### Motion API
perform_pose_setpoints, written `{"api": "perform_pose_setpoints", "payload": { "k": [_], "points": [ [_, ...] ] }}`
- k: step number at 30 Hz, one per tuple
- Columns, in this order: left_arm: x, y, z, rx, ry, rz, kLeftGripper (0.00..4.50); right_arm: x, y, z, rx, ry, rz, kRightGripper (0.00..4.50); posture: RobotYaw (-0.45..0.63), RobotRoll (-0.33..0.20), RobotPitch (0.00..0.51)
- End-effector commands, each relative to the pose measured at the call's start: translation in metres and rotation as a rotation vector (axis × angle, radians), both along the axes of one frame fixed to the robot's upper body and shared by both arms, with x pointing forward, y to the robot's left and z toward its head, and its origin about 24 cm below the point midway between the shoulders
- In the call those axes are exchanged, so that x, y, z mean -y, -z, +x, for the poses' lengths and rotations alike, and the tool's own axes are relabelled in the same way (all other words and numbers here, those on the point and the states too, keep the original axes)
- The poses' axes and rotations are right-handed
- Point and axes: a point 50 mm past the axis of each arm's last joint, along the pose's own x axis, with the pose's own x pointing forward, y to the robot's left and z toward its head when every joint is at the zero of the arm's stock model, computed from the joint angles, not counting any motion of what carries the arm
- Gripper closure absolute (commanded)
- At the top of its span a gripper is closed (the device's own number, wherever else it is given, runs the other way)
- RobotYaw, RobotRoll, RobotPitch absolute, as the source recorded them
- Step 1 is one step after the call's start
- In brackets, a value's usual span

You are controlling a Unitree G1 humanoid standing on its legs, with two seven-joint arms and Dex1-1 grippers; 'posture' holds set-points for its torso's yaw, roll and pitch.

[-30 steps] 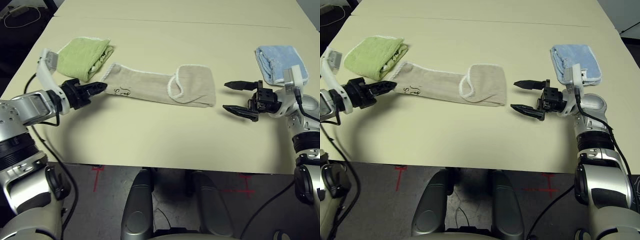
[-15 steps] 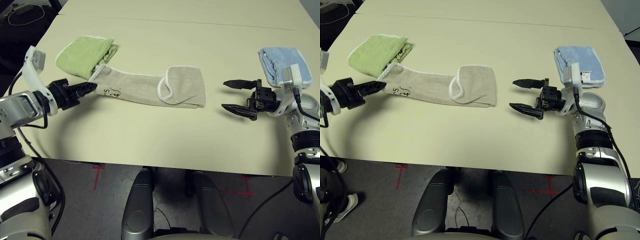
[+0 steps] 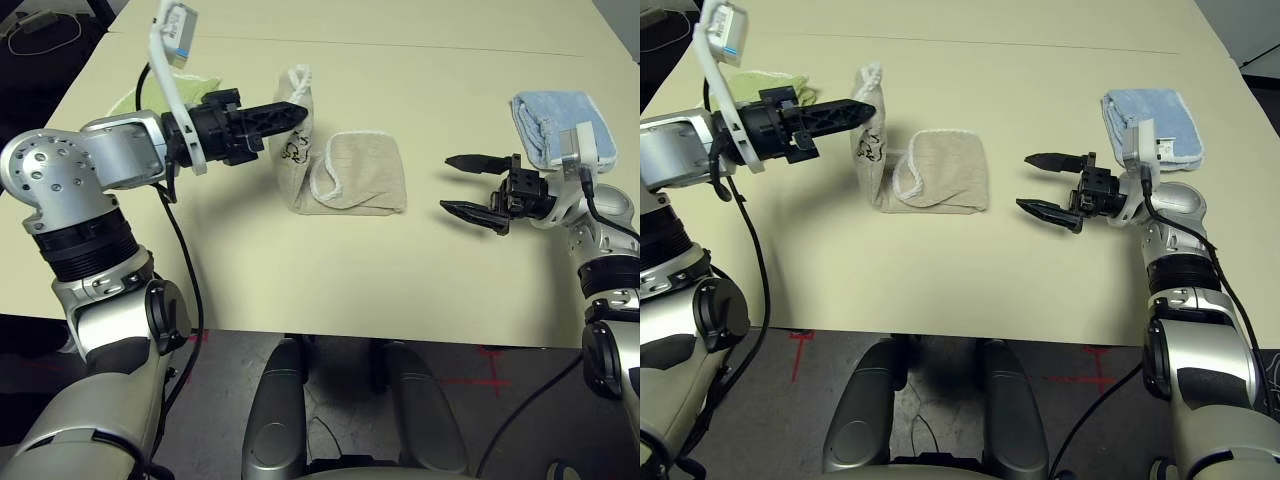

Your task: Fold the towel and set it aside.

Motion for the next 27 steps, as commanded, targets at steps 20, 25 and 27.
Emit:
{"api": "perform_pose_setpoints", "payload": {
  "k": [20, 25, 27],
  "points": [
    [0.065, 0.014, 0.001, 0.024, 0.156, 0.043, 4.45, -0.002, 0.005, 0.000, -0.009, -0.004, -0.010, 0.00, 0.11, 0.000, 0.245],
    [0.073, 0.028, 0.009, 0.006, 0.140, 0.089, 4.45, -0.002, 0.005, 0.000, -0.011, -0.004, -0.013, 0.00, 0.11, 0.000, 0.243],
    [0.076, 0.032, 0.011, 0.002, 0.144, 0.106, 4.45, -0.002, 0.006, 0.000, -0.011, -0.004, -0.014, 0.00, 0.11, 0.000, 0.243]
  ]
}}
